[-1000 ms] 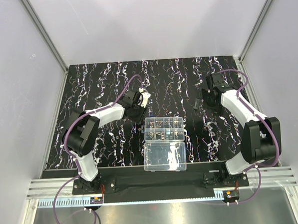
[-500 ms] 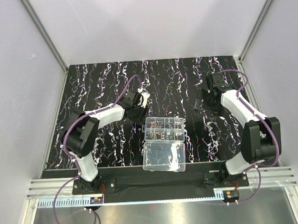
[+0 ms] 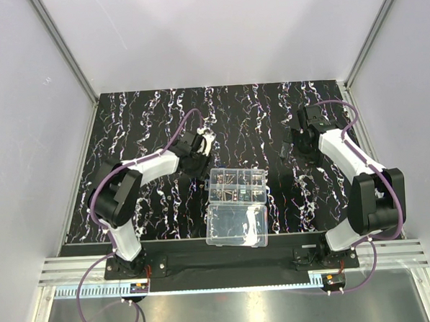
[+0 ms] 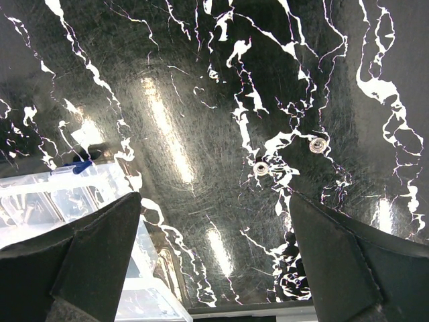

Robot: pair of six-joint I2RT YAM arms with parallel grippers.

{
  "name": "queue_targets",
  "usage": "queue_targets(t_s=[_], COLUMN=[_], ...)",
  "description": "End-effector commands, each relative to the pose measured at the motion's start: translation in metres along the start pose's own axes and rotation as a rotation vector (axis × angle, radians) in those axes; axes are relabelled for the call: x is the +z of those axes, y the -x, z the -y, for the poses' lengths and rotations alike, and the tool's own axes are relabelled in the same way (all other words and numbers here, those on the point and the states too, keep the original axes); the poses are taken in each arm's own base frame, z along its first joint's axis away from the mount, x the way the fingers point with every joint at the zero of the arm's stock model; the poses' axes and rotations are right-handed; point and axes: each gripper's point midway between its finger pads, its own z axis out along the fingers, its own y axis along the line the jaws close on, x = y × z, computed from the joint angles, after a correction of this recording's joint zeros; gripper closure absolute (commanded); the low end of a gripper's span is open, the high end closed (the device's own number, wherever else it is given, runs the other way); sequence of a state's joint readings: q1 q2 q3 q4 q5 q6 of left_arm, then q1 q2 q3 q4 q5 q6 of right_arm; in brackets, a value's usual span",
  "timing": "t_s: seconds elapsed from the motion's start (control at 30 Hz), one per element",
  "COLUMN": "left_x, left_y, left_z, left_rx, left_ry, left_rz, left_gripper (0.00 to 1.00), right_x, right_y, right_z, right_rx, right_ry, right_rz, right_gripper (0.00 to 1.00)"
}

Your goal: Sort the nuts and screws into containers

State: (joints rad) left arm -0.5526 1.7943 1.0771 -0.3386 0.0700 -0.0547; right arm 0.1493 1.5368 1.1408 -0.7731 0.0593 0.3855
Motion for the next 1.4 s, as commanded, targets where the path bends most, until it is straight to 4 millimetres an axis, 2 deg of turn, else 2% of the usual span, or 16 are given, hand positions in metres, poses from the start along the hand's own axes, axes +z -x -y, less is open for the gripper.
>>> queue_targets(t_s=[0.0, 0.3, 0.43, 0.57, 0.67, 0.7, 0.8, 0.83, 0.87, 0.9, 0.97, 1.0, 1.1, 1.2, 1.3, 1.37], left_x=[-0.006, 0.001, -0.005, -0.044, -0.083, -0.092, -0.118, -0.118, -0.118, -0.122, -0.113, -0.116, -0.097, -0.078, -0.064, -0.057], left_y=[-0.024, -0.026, -0.011, 0.029, 0.062, 0.07, 0.093, 0.092, 0.093, 0.095, 0.091, 0.09, 0.073, 0.058, 0.048, 0.043], left_z=[-0.001, -0.004, -0.011, -0.024, -0.013, -0.006, 0.035, 0.061, 0.077, 0.109, 0.138, 0.164, 0.204, 0.221, 0.225, 0.22], left_rx=[-0.013, -0.004, -0.028, -0.087, -0.137, -0.148, -0.112, -0.071, -0.049, -0.006, 0.034, 0.065, 0.132, 0.153, 0.137, 0.115], left_ry=[0.005, 0.016, 0.068, 0.173, 0.149, 0.133, 0.057, 0.01, -0.015, -0.07, -0.107, -0.153, -0.19, -0.174, -0.159, -0.133], left_rz=[-0.087, -0.102, -0.037, 0.122, 0.258, 0.289, 0.374, 0.37, 0.372, 0.385, 0.365, 0.373, 0.317, 0.278, 0.26, 0.253], left_gripper=[0.52, 0.73, 0.81, 0.83, 0.84, 0.84, 0.84, 0.83, 0.83, 0.84, 0.84, 0.84, 0.84, 0.85, 0.85, 0.85], right_x=[-0.008, -0.008, -0.008, -0.01, -0.011, -0.012, -0.016, -0.02, -0.019, -0.023, -0.024, -0.028, -0.033, -0.039, -0.044, -0.046], right_y=[0.012, 0.012, 0.014, 0.016, 0.019, 0.019, 0.021, 0.022, 0.019, 0.02, 0.016, 0.017, 0.014, 0.013, 0.011, 0.008], right_z=[-0.007, -0.007, -0.007, -0.008, -0.006, -0.005, -0.001, 0.001, 0.003, 0.003, 0.006, 0.006, 0.006, 0.006, 0.008, 0.011], right_rx=[-0.004, -0.003, -0.002, 0.014, 0.043, 0.051, 0.08, 0.09, 0.098, 0.102, 0.107, 0.113, 0.12, 0.122, 0.112, 0.108], right_ry=[0.028, 0.028, 0.028, 0.028, 0.017, 0.009, -0.006, -0.011, -0.018, -0.013, -0.018, -0.007, 0.008, 0.027, 0.03, 0.023], right_rz=[0.029, 0.031, 0.034, 0.046, 0.068, 0.072, 0.098, 0.116, 0.113, 0.128, 0.131, 0.149, 0.173, 0.193, 0.206, 0.209], right_gripper=[0.0, 0.0, 0.0, 0.0, 0.0, 0.01, 0.0, 0.0, 0.0, 0.0, 0.0, 0.0, 0.0, 0.0, 0.0, 0.0])
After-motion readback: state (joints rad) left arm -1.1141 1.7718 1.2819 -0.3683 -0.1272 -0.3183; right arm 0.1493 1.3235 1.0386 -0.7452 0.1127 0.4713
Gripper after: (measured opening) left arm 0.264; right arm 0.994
